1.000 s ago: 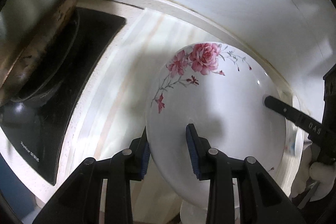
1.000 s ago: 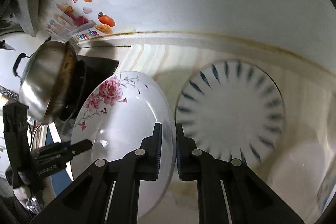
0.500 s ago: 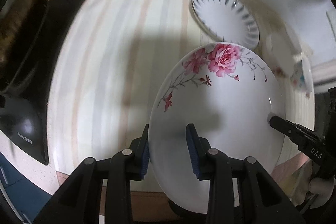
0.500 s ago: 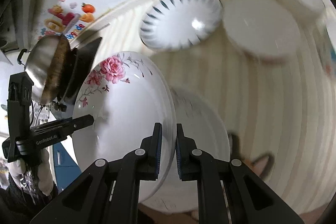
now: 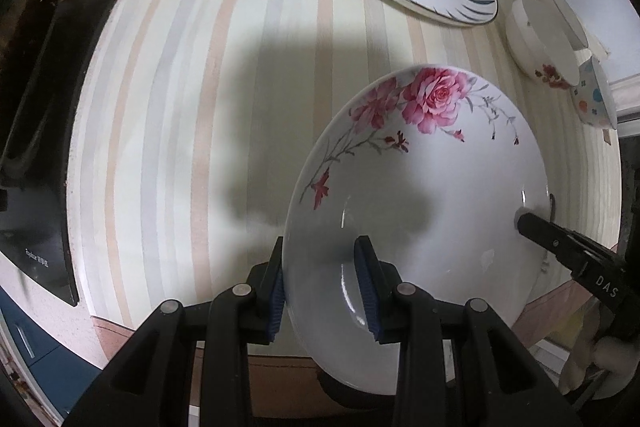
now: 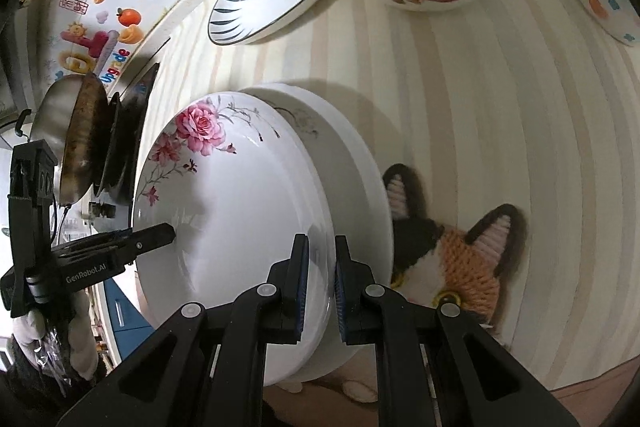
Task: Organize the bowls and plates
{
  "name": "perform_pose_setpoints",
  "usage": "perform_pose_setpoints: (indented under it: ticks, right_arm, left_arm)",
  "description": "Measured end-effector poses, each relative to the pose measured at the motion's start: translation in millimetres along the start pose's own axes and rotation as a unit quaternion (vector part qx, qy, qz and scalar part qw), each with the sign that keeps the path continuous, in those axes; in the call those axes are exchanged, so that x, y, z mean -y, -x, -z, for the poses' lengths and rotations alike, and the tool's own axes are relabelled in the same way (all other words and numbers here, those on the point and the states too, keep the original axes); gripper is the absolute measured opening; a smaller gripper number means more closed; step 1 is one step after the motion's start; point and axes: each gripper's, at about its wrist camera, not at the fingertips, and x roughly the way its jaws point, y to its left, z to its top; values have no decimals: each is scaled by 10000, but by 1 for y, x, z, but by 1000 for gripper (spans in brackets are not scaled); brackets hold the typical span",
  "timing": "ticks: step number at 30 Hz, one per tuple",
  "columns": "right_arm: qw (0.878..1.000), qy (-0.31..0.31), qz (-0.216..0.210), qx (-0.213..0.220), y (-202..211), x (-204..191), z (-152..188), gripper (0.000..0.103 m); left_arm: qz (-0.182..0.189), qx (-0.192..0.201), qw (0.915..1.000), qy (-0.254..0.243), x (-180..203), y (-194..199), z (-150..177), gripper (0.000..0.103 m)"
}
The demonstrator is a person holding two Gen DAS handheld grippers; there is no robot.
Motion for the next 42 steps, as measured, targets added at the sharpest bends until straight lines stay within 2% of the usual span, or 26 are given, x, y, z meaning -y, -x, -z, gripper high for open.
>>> perform_pose_setpoints:
  ticks: [6, 13, 19, 26, 30, 42]
  right_arm:
    - [10000, -32, 67, 26, 3, 3, -8, 14]
    - [9993, 37, 367, -20, 6, -1, -11, 14]
    - [9990, 40, 433, -63, 10, -2, -11, 14]
    - [9987, -230, 391, -222, 15, 2, -11, 16]
    - [9986, -186, 412, -291, 14, 1, -10, 16]
    - [9941, -685, 294, -786, 16, 6, -10, 18]
  left_arm:
    - [-26, -63, 10000, -30, 10, -19, -18, 30]
    - [-163, -169, 9994, -252, 21, -28, -17, 30]
    - [-138, -207, 9993, -272, 26, -32, -19, 30]
    - [-152, -272, 9990, -316, 24, -33, -20, 30]
    - [-131, -312, 9989, -324, 24, -36, -21, 30]
    - [-41, -405, 9988, -282, 16, -38, -26, 30]
